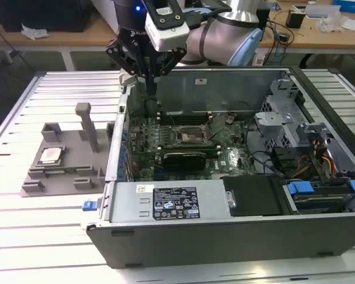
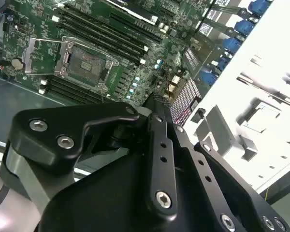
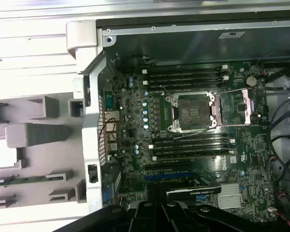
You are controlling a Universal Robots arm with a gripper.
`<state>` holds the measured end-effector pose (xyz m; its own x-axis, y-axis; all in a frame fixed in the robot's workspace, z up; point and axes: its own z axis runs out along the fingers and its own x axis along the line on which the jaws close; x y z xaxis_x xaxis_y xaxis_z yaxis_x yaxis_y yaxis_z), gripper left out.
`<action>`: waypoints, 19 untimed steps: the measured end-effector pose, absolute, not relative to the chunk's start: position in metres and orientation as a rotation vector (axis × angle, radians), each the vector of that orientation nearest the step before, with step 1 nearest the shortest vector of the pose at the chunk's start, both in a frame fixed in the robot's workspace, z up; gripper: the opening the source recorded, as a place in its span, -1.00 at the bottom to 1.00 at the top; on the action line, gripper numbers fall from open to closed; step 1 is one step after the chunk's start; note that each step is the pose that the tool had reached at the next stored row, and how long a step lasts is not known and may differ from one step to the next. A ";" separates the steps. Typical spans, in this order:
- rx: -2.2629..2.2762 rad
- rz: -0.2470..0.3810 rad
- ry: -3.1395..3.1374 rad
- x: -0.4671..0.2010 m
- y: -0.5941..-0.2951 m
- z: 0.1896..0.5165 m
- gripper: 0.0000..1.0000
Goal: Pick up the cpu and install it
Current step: 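Reach for the cpu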
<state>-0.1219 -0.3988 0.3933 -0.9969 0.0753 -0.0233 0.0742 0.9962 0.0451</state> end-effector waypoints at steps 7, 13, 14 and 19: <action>0.116 0.069 3.114 -0.157 -0.399 0.393 -0.79; 0.117 0.069 3.114 -0.194 -0.399 0.393 -0.79; 0.117 0.069 3.113 -0.199 -0.399 0.393 -0.79; 0.117 0.069 3.113 -0.212 -0.398 0.393 -0.79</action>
